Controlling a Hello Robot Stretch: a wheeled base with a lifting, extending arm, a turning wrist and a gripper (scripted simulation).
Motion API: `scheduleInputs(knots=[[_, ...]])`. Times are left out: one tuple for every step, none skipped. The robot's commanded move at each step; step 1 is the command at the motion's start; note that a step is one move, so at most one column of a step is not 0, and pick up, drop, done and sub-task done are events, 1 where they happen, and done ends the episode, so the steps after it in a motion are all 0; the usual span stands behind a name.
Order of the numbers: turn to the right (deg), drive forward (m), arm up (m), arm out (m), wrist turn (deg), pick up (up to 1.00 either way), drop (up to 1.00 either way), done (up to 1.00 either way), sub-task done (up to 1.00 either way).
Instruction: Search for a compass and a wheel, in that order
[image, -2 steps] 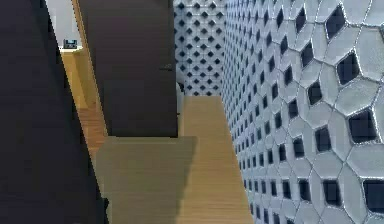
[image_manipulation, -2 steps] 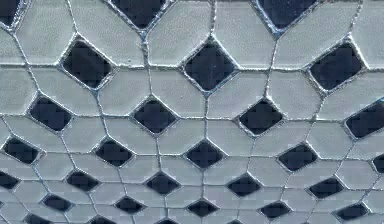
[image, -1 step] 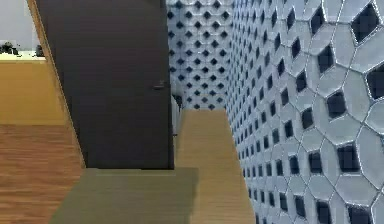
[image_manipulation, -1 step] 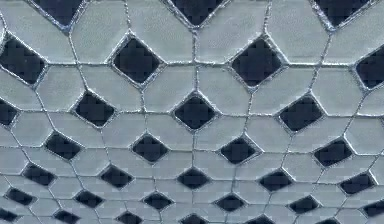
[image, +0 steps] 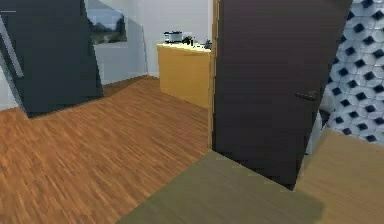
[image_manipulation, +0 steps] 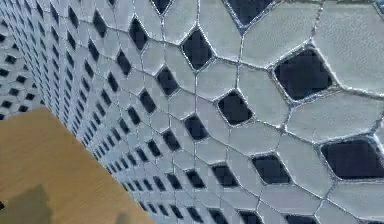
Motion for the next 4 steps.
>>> scheduleInputs(knots=[[0.0, 0.4, 0.0, 0.0, 0.0, 0.0, 0.0, 0.0, 0.0], [39.0, 0.0, 0.0, 0.0, 0.0, 0.0, 0.0, 0.0, 0.0], [0.0, 0.3, 0.0, 0.0, 0.0, 0.0, 0.0, 0.0, 0.0], [-45.0, 0.0, 0.0, 0.0, 0.0, 0.0, 0.0, 0.0, 0.0]])
